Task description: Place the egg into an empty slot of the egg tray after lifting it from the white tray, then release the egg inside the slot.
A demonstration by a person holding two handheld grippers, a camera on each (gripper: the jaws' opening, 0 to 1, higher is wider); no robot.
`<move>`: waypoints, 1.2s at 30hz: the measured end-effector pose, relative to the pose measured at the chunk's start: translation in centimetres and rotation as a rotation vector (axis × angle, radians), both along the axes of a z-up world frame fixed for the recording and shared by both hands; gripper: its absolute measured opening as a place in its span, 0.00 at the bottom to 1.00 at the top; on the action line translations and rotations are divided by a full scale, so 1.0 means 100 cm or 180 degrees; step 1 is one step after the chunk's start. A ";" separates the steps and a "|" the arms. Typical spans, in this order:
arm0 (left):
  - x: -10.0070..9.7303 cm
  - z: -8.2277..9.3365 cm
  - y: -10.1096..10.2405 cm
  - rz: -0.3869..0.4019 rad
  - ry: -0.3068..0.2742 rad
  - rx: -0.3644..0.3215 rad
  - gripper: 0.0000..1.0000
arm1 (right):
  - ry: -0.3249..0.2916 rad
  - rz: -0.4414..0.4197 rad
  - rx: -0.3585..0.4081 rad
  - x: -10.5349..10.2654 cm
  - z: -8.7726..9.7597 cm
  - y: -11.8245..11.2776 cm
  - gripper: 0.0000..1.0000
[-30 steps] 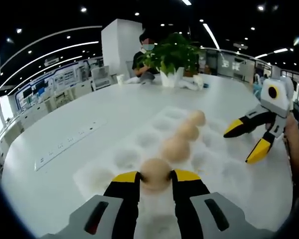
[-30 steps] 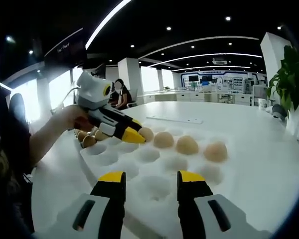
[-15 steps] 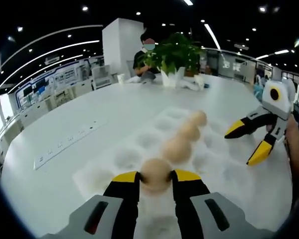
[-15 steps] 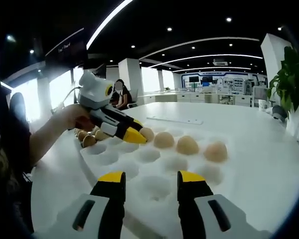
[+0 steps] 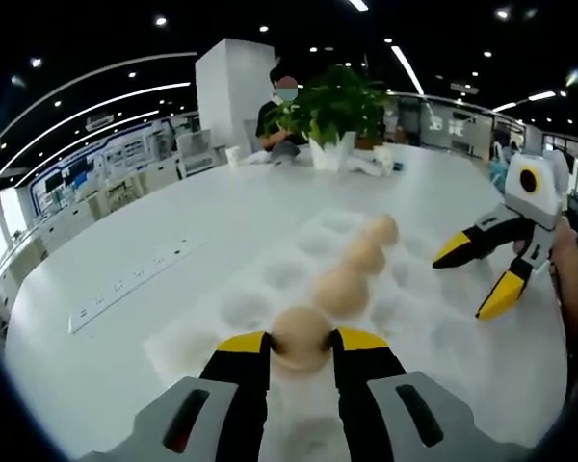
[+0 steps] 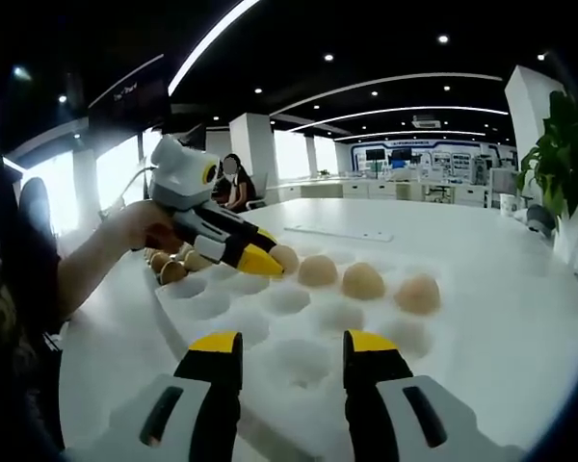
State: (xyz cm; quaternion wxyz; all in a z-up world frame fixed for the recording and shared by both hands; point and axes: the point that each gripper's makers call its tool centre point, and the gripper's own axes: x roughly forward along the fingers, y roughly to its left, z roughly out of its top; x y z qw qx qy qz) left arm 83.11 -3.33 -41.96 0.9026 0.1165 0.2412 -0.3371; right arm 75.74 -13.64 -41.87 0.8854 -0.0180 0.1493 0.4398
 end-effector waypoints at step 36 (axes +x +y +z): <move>-0.012 0.027 0.011 -0.0005 -0.0199 -0.0070 0.26 | 0.0024 -0.0038 -0.0143 -0.001 -0.002 0.001 0.46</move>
